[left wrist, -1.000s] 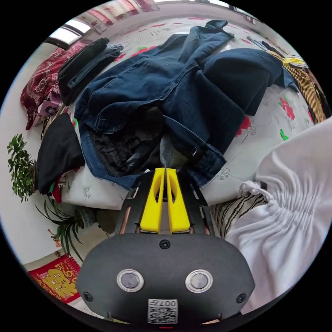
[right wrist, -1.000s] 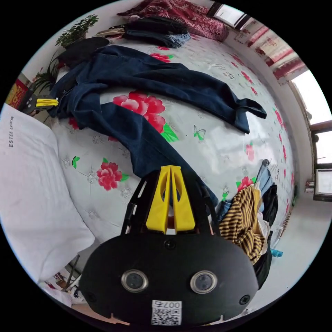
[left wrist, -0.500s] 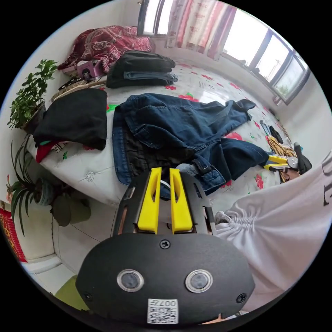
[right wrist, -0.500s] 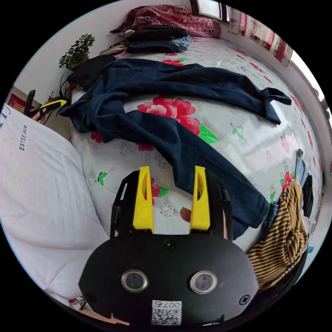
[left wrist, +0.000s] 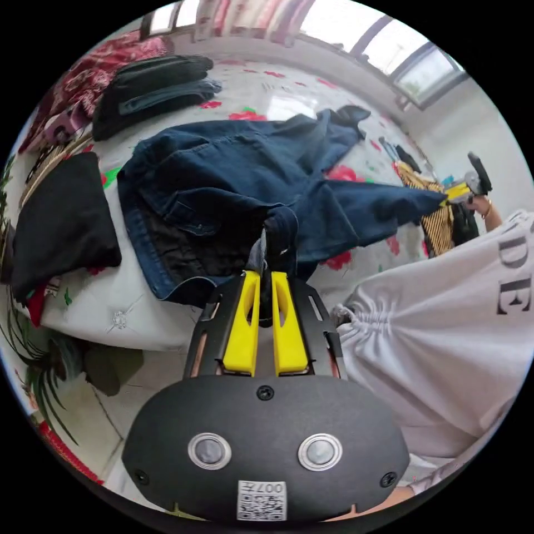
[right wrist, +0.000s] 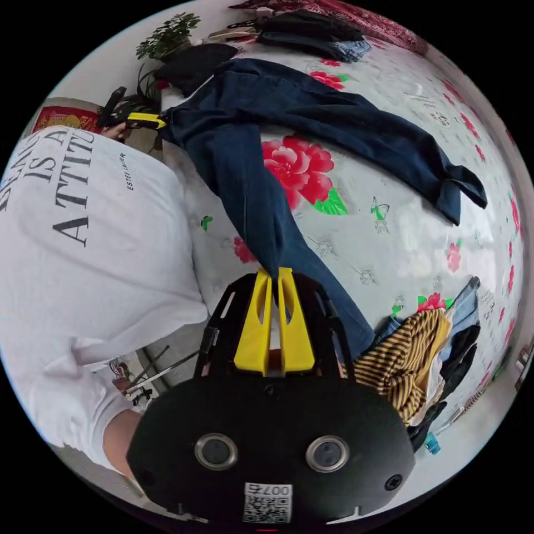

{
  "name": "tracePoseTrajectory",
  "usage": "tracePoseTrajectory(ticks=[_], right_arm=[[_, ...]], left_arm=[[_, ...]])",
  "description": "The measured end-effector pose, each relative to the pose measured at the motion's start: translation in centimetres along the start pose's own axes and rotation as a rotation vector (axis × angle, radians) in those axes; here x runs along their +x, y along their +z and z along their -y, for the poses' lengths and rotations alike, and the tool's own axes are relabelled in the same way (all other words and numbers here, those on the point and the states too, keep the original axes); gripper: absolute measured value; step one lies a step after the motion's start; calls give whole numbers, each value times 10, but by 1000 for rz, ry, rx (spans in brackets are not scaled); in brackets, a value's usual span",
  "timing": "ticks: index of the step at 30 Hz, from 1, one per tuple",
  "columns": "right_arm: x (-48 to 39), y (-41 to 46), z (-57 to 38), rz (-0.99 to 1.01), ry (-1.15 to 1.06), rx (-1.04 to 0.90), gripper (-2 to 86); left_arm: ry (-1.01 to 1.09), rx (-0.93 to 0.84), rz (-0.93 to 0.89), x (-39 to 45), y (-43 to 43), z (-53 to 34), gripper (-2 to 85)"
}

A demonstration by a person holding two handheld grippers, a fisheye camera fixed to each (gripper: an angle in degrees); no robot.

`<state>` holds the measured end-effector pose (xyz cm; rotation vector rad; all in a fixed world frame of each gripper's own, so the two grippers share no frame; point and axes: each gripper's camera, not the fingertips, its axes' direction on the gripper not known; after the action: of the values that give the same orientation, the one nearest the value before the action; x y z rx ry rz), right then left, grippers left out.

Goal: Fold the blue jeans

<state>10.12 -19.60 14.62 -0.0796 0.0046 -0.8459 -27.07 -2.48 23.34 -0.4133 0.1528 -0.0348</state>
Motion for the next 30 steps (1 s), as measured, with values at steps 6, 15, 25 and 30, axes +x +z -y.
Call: tracePoseTrajectory(ticks=[6, 15, 25, 30], right_arm=[[83, -17, 54, -367, 289, 33, 38], [102, 72, -90, -193, 870, 277, 86], [53, 161, -184, 8, 984, 381, 108], [40, 174, -111, -67, 746, 203, 108]], left_arm=[[-368, 99, -160, -66, 31, 35, 70], [-602, 232, 29, -52, 36, -52, 97], [-428, 96, 227, 38, 96, -66, 134], [-468, 31, 376, 52, 138, -15, 126]])
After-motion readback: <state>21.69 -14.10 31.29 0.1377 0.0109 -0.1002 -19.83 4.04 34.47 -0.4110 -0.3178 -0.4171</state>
